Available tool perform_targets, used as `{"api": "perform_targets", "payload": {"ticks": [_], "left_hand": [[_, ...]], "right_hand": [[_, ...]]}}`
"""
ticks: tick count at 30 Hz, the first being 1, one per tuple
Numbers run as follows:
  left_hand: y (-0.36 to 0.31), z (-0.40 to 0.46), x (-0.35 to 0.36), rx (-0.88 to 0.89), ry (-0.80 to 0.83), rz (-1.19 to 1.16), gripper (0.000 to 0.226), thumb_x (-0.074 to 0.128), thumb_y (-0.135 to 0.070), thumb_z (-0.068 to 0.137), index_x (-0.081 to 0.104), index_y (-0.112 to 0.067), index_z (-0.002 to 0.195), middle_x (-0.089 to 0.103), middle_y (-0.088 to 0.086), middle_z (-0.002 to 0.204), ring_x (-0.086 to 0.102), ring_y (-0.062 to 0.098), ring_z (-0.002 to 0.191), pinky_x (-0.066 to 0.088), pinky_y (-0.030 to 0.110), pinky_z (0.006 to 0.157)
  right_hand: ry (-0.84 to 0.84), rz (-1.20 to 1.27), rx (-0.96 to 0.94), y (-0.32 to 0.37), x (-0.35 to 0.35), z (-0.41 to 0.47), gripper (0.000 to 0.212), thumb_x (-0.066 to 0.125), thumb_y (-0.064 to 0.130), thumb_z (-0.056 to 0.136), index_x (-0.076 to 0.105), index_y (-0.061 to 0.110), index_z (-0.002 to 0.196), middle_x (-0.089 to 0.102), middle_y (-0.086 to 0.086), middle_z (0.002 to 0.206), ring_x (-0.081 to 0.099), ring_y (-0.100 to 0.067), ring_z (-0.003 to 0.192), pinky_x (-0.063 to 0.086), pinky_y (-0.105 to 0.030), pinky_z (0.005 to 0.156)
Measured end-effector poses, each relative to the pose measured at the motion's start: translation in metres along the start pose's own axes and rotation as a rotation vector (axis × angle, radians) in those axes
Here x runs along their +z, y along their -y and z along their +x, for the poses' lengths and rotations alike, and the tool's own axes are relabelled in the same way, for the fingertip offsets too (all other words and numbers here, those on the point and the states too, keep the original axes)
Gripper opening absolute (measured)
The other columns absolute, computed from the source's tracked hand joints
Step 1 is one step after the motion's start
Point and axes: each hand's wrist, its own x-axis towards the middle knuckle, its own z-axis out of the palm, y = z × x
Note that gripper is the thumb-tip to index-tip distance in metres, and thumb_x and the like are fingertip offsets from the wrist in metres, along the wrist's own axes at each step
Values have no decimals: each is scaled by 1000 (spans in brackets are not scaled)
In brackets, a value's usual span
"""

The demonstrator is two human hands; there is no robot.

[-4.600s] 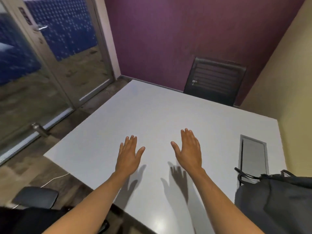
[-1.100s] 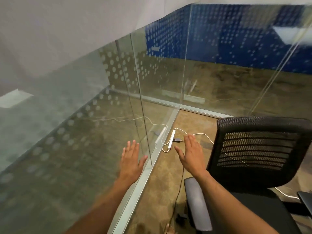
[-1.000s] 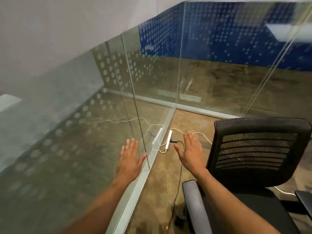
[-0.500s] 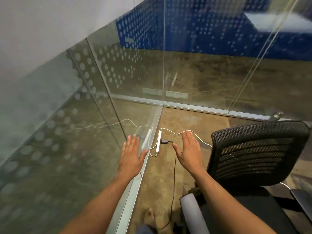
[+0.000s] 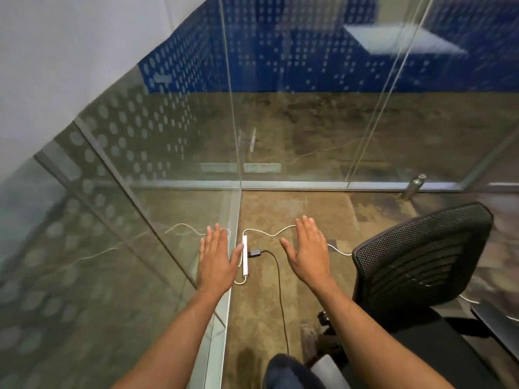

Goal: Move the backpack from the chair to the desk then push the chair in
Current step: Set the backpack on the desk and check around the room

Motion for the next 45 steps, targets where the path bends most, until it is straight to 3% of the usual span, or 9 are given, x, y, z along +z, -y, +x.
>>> {"api": "perform_targets", "payload": {"ticks": [8,16,21,30,45], "left_hand": [[-4,75,26,60,49,2,70,33,-53,98,20,-10,152,7,4,162,-14,8,143,-6,35,119],[-20,179,59,88,111,79,72,32,-55,97,21,-10,152,10,6,162,-6,17,148,-4,36,120],[-45,254,79,152,130,81,71,31,-55,98,21,-10,152,10,6,162,-12,10,144,-6,34,119],[-100,330,111,253,169,32,71,34,-54,97,22,-10,152,13,7,161,-4,16,148,-5,33,119],[-239,429,209,704,395,-61,71,37,-54,96,27,-9,150,16,8,161,-1,16,148,-2,35,119]], "right_hand": [[-42,-28,62,-15,17,65,67,47,51,96,37,8,146,31,-13,157,22,-28,147,21,-46,116],[-75,10,106,-45,34,170,65,51,47,95,39,5,144,34,-15,155,24,-29,146,23,-48,115],[-76,9,165,-79,30,224,67,48,50,96,37,7,146,31,-13,157,20,-27,147,20,-46,117],[-131,-31,276,-133,5,274,68,47,51,95,37,7,146,31,-13,157,21,-27,147,20,-46,117],[-321,-156,697,-223,-62,291,67,43,52,97,34,8,148,28,-12,158,17,-26,148,18,-45,118]]}}
